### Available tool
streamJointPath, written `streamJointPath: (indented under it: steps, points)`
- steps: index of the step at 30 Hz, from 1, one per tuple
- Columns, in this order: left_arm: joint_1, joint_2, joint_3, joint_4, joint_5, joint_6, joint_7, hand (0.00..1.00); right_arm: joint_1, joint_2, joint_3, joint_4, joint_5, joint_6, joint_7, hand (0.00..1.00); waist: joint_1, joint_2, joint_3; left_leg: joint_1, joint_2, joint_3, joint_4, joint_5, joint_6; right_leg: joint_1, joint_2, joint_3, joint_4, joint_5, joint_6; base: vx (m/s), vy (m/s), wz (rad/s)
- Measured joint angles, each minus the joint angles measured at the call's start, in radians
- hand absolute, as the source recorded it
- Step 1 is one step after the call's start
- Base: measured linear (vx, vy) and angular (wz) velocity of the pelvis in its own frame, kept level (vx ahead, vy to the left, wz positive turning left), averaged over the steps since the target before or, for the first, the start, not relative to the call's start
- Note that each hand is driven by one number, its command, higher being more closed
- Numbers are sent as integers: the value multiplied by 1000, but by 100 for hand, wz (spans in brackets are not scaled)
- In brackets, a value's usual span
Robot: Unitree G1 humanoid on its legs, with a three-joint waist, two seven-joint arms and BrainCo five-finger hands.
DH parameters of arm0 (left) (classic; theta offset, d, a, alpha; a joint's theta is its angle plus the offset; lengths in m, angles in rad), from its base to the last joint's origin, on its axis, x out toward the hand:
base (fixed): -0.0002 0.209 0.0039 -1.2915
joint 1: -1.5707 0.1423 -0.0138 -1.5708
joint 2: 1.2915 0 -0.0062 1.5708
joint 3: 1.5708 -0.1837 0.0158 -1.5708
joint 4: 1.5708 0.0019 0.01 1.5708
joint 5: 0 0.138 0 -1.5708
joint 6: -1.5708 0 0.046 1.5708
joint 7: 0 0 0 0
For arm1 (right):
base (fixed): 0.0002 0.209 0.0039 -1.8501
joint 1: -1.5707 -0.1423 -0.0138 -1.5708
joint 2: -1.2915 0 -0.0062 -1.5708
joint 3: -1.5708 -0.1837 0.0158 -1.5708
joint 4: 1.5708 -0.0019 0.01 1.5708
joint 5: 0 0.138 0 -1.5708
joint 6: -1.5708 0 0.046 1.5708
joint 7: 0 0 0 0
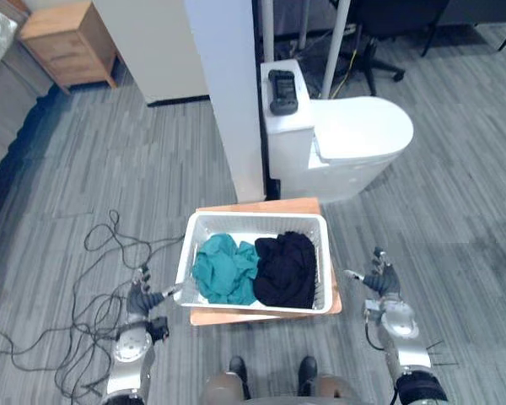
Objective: Pick up the laundry basket with both hands and put the clothes into the washing machine.
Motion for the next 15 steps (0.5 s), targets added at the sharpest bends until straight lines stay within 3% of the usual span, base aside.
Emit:
streamJointPath:
  steps: [6, 10, 15]
  points:
    - [-98, 31, 19, 109, 27, 11, 41, 0, -116, 3, 2, 29, 0, 34, -14, 0, 3, -3, 69, -82, 7, 2, 101, 0, 0, -75, -4, 61, 57, 0, 0, -6, -5, -15]
    - [-185, 35, 14, 207, 28, 31, 39, 0, -187, 23, 3, 35, 1, 43, -37, 0, 3, -7, 126, -138, 37, 8, 174, -3, 0, -135, 3, 98, 121, -1, -1, -23, -25, -13]
    - [-288, 29, -60, 306, 67, 51, 34, 0, -276, 53, 37, 80, -1, 69, -52, 0, 2, -14, 162, -167, 67, 30, 231, -24, 2, -165, 22, 120, 157, -4, -3, -14, -20, -13]
